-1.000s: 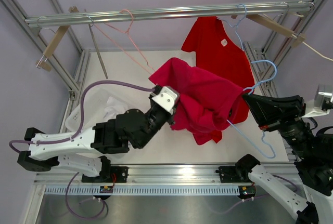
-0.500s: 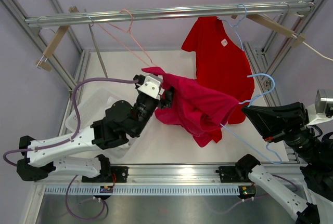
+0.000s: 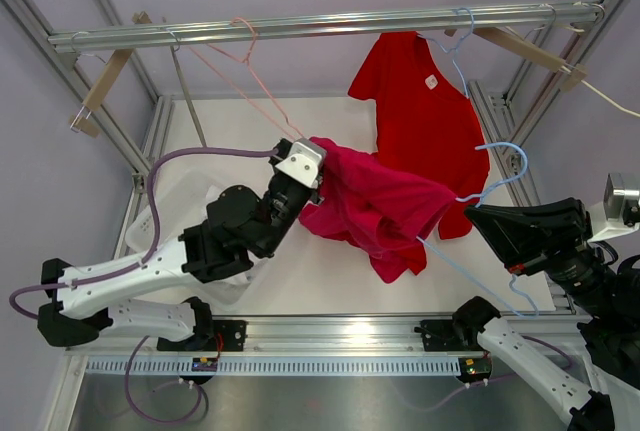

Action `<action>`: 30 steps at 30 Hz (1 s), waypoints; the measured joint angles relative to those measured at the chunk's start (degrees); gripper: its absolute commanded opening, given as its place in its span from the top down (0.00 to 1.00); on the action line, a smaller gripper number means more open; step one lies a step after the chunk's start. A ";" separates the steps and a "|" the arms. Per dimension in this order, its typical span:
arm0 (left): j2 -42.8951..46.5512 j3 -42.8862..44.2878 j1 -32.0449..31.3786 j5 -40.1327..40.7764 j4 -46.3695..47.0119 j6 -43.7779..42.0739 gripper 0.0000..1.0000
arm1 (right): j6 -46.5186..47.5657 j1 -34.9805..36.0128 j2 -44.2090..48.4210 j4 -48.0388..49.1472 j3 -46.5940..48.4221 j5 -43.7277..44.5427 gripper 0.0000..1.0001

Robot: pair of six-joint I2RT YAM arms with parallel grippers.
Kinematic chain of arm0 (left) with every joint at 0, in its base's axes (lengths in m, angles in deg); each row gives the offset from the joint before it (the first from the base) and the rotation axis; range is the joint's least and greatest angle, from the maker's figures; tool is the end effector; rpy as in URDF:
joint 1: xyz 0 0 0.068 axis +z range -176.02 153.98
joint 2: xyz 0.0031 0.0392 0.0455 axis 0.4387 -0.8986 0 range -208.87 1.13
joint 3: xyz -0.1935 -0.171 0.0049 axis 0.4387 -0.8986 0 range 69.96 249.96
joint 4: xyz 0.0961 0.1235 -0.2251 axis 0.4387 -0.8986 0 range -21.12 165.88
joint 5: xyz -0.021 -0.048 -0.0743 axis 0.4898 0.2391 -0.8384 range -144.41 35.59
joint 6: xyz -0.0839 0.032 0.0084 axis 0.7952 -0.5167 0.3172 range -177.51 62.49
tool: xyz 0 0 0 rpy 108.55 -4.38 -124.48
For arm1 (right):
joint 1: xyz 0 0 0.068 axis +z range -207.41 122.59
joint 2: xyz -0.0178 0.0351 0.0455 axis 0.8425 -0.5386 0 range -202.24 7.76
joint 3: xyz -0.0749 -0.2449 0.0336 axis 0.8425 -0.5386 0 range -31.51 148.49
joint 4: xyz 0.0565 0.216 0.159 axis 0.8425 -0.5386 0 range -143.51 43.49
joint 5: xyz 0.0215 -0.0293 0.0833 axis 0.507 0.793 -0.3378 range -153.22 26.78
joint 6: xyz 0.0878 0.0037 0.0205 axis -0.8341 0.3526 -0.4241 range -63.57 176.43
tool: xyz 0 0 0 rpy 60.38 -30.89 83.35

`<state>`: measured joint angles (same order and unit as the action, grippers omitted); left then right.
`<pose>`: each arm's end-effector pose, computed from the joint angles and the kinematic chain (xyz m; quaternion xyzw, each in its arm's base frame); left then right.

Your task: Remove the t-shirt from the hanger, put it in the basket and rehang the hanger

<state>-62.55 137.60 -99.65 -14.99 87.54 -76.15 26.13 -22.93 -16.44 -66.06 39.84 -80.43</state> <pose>0.1321 -0.2681 0.4511 0.2240 0.5881 -0.1654 0.7593 0.0348 0.0528 0.5157 -0.1466 0.5072 0.5185 0.6726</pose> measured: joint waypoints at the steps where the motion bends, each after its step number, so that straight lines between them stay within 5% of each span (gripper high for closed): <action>1: 0.42 0.39 0.00 0.02 -1.03 0.00 1.00 | 0.46 0.00 0.26 -0.70 -0.02 0.76 1.00; 6: 0.11 8.52 0.02 -0.24 -8.11 -0.63 1.00 | 2.73 0.00 3.74 -8.07 -0.15 6.73 1.00; 18: -9.18 51.74 -3.10 -7.08 -28.96 0.94 1.00 | 7.19 0.00 11.87 -24.96 0.72 28.11 1.00; 30: -1.44 56.48 -3.30 1.90 -32.81 -7.23 1.00 | 9.16 0.00 5.88 -21.79 0.35 28.00 1.00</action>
<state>-63.99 194.08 -102.95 -13.09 54.73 -83.38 35.29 -22.93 -10.57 -87.85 40.19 -52.43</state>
